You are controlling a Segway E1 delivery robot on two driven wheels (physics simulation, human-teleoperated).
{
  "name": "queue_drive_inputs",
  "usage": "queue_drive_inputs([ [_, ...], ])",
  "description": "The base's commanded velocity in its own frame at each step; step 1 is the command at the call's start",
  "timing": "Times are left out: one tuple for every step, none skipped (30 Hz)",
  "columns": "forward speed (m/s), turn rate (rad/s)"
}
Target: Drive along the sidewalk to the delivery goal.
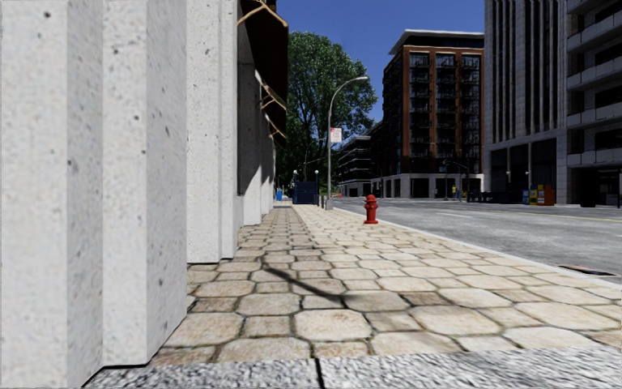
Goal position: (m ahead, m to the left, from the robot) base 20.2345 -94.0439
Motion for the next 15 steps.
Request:
queue_drive_inputs([
  [2.0, 0.0],
  [2.0, 0.0],
  [2.0, 0.0],
  [2.0, 0.0],
  [2.0, 0.0],
  [2.0, 0.0],
  [2.0, 0.0],
  [2.0, 0.0],
  [2.0, 0.0],
  [2.0, 0.0],
  [2.0, 0.0],
  [2.0, 0.0],
  [2.0, 0.0],
  [2.0, 0.0],
  [2.0, 0.0],
])
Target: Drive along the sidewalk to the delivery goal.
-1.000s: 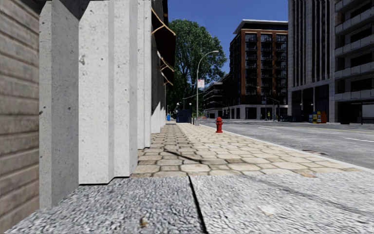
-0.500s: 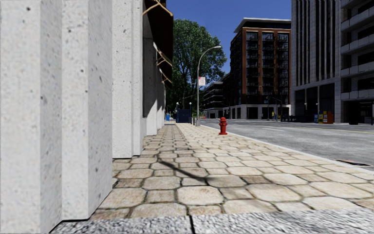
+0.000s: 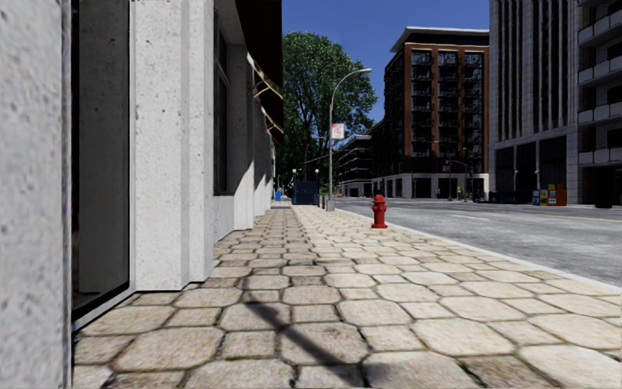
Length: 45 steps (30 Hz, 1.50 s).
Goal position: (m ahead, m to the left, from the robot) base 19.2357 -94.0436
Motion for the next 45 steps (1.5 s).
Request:
queue_drive_inputs([
  [2.0, 0.0],
  [2.0, 0.0],
  [2.0, 0.0],
  [2.0, 0.0],
  [2.0, 0.0],
  [2.0, 0.0],
  [2.0, 0.0],
  [2.0, 0.0],
  [2.0, 0.0],
  [2.0, 0.0],
  [2.0, 0.0],
  [2.0, 0.0],
  [2.0, 0.0],
  [2.0, 0.0],
  [2.0, 0.0],
  [2.0, 0.0],
  [2.0, 0.0],
  [2.0, 0.0],
  [2.0, 0.0],
  [2.0, 0.0],
  [2.0, 0.0],
  [2.0, 0.0],
  [2.0, 0.0],
  [2.0, 0.0],
  [2.0, 0.0],
  [2.0, 0.0],
  [2.0, 0.0],
  [2.0, 0.0],
  [2.0, 0.0],
  [2.0, 0.0],
  [2.0, 0.0],
  [2.0, 0.0],
  [2.0, 0.0],
  [2.0, 0.0],
  [2.0, 0.0],
  [2.0, 0.0],
  [2.0, 0.0],
  [2.0, 0.0],
  [2.0, 0.0],
  [2.0, 0.0],
  [2.0, 0.0],
  [2.0, 0.0],
  [2.0, 0.0],
  [2.0, 0.0],
  [2.0, 0.0],
])
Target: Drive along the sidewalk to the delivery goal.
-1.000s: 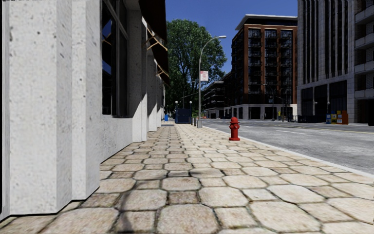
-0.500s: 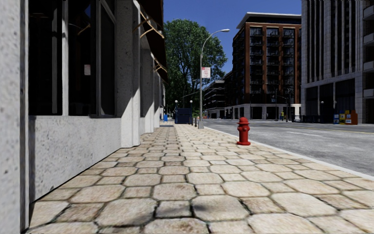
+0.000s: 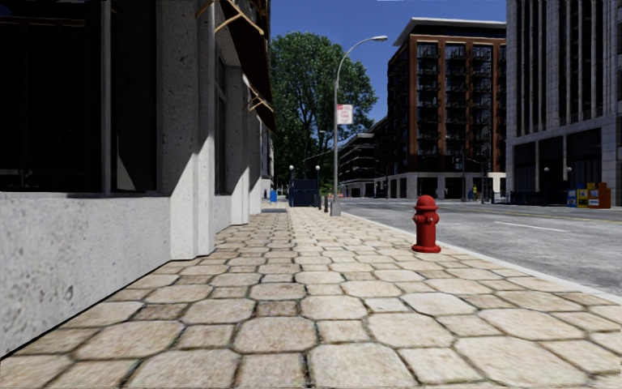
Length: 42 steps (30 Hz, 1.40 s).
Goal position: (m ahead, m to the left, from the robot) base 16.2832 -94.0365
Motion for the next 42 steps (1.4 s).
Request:
queue_drive_inputs([
  [2.0, 0.0],
  [2.0, 0.0],
  [2.0, 0.0],
  [2.0, 0.0],
  [2.0, 0.0],
  [2.0, 0.0],
  [2.0, 0.0],
  [2.0, 0.0],
  [2.0, 0.0],
  [2.0, 0.0],
  [2.0, 0.0],
  [2.0, 0.0],
  [2.0, 0.0],
  [2.0, 0.03],
  [2.0, 0.21],
  [2.0, 0.7],
  [2.0, 0.96],
  [2.0, 1.2],
  [2.0, 1.2],
  [2.0, 0.81],
  [2.0, 0.03],
  [2.0, 0.01],
  [2.0, 0.0],
  [2.0, 0.0],
  [2.0, 0.0],
  [2.0, 0.0],
  [2.0, 0.0],
  [2.0, 0.0],
  [2.0, 0.0],
  [2.0, 0.0],
  [2.0, 0.0],
  [2.0, 0.0],
  [2.0, 0.0],
  [2.0, 0.0],
  [2.0, 0.0],
  [2.0, 0.0],
  [2.0, 0.0],
  [2.0, 0.0],
  [2.0, 0.41],
  [2.0, 1.2],
  [2.0, 1.2],
  [2.0, 1.2],
])
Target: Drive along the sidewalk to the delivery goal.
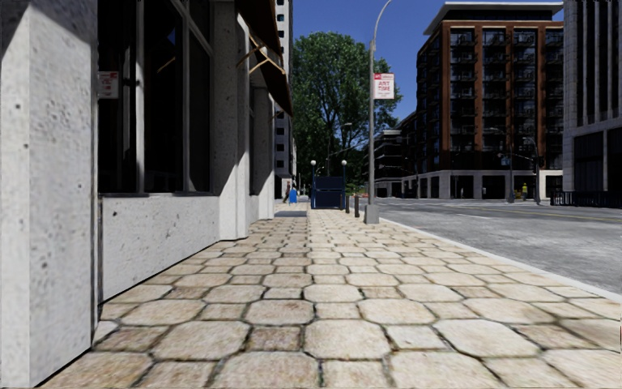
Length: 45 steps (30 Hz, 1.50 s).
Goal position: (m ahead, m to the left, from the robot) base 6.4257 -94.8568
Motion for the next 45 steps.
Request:
queue_drive_inputs([
  [2.0, 1.2],
  [2.0, 0.78],
  [2.0, 0.09],
  [2.0, 0.02],
  [2.0, 0.0],
  [2.0, 0.0],
  [2.0, 0.0],
  [2.0, 0.0],
  [2.0, 0.0],
  [2.0, 0.0],
  [2.0, 0.0],
  [2.0, 0.0],
  [2.0, 0.0],
  [2.0, 0.0],
  [2.0, 0.0],
  [2.0, 0.0],
  [2.0, 0.0],
  [2.0, 0.0],
  [2.0, 0.0],
  [2.0, 0.0],
  [2.0, 0.0],
  [2.0, 0.0],
  [2.0, 0.0],
  [2.0, 0.0],
  [2.0, 0.0],
  [2.0, 0.0],
  [2.0, 0.0],
  [2.0, 0.0],
  [2.0, 0.0],
  [2.0, 0.0],
  [2.0, 0.0],
  [2.0, 0.0],
  [2.0, 0.0],
  [2.0, 0.0],
  [2.0, 0.0],
  [2.0, 0.0],
  [2.0, 0.0],
  [2.0, 0.0],
  [2.0, 0.0],
  [2.0, 0.0],
  [2.0, 0.0],
  [2.0, 0.0],
  [2.0, 0.0],
  [2.0, 0.0],
  [2.0, 0.0],
])
